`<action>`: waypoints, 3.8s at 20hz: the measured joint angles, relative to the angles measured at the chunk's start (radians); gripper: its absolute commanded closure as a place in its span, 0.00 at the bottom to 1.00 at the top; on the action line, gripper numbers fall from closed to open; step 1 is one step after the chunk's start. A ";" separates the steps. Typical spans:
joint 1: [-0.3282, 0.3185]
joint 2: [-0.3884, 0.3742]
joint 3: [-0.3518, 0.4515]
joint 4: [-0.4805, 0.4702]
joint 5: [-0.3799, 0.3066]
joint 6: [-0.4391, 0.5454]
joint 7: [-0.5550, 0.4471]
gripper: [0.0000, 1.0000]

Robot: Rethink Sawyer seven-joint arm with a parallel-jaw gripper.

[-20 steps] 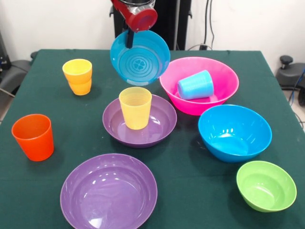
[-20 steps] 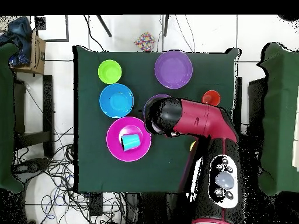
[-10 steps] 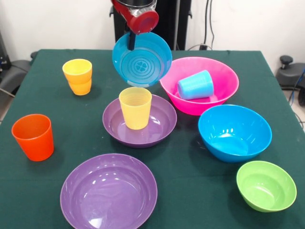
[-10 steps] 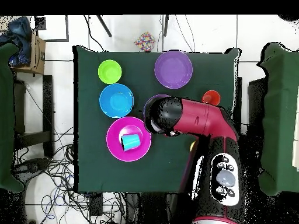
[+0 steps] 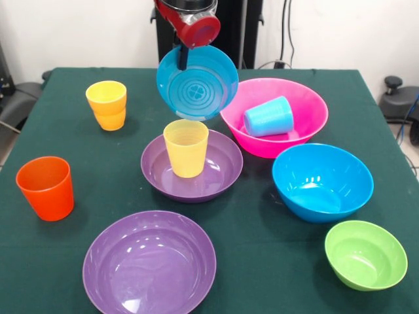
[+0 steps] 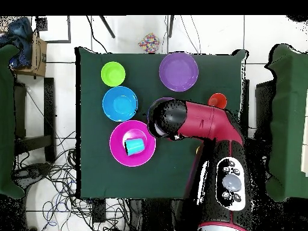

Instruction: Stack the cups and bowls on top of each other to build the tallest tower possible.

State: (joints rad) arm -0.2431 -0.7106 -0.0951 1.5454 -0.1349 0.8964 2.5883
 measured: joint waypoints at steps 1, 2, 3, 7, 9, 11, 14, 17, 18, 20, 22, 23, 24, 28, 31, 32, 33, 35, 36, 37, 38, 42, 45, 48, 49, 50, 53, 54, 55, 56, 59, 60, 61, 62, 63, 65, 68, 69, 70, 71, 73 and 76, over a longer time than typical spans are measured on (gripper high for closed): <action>0.000 0.000 0.001 0.000 0.000 0.000 0.000 1.00; 0.000 0.000 0.002 0.000 0.000 0.000 0.000 1.00; 0.000 0.000 0.002 0.000 0.000 0.000 0.000 1.00; 0.000 0.000 0.005 0.000 0.000 0.000 0.000 1.00; 0.000 0.000 0.005 0.000 0.000 0.000 0.000 1.00; 0.000 0.000 0.006 0.000 0.000 0.000 0.000 1.00; 0.000 0.000 0.007 0.000 0.000 0.000 0.000 1.00; 0.000 0.000 0.008 0.000 0.000 0.000 0.000 1.00; -0.001 0.000 0.009 0.000 0.000 0.000 0.000 1.00; -0.001 0.000 0.010 0.000 0.000 0.000 0.000 1.00; -0.001 0.000 0.012 0.000 0.000 0.000 0.000 1.00; -0.002 0.000 0.013 0.000 0.000 0.000 0.000 0.00; -0.004 0.000 0.016 0.000 0.000 0.000 0.000 0.00; -0.007 0.000 0.019 0.000 0.000 0.000 0.000 0.00; -0.007 0.000 0.021 0.000 0.000 0.000 0.000 0.00; -0.007 0.000 0.022 0.000 0.000 0.000 0.000 0.00; -0.007 0.000 0.022 0.000 0.000 0.000 0.000 0.00; -0.006 0.000 0.022 0.000 0.000 0.000 0.000 0.00; -0.006 0.000 0.022 0.000 0.000 0.000 0.000 0.00; -0.006 0.000 0.022 0.000 0.000 0.000 0.000 0.00; -0.006 0.000 0.022 0.000 0.000 0.000 0.000 0.00; -0.005 0.000 0.022 0.000 0.000 0.000 0.000 0.00; -0.005 0.000 0.022 0.000 0.000 0.000 0.000 0.00; -0.003 0.000 0.022 0.000 0.000 0.000 0.000 0.00; -0.002 0.000 0.022 0.000 0.000 0.000 0.000 0.00; -0.001 0.000 0.022 0.000 0.000 0.000 0.000 0.00; 0.001 0.000 0.022 0.000 0.000 0.000 0.000 0.00; 0.002 0.000 0.022 0.000 0.000 0.000 0.000 0.00; 0.004 0.000 0.022 0.000 0.000 0.000 0.000 0.00; 0.004 0.000 0.022 0.000 0.000 0.000 0.000 0.00; 0.008 0.003 0.022 -0.001 0.000 -0.001 0.000 0.00; 0.009 0.005 0.022 -0.002 0.000 -0.002 0.000 0.00; 0.011 0.008 0.022 -0.004 0.000 -0.003 0.000 0.00; 0.015 0.017 0.021 -0.008 0.000 -0.008 0.000 0.00; 0.019 0.024 0.020 -0.010 0.000 -0.011 0.000 0.00; 0.025 0.036 0.019 -0.014 0.000 -0.015 0.000 0.00; 0.043 0.061 0.017 -0.020 0.000 -0.018 0.000 0.00; 0.048 0.066 0.016 -0.021 0.000 -0.018 0.000 0.00; 0.063 0.077 0.014 -0.024 0.000 -0.018 0.000 0.00; 0.067 0.079 0.013 -0.025 0.000 -0.018 0.000 0.00; 0.082 0.087 0.008 -0.032 0.000 -0.018 0.000 0.00; 0.098 0.099 0.000 -0.046 0.000 -0.018 0.000 0.00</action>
State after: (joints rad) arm -0.1455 -0.6112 -0.0947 1.4996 -0.1347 0.8782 2.5883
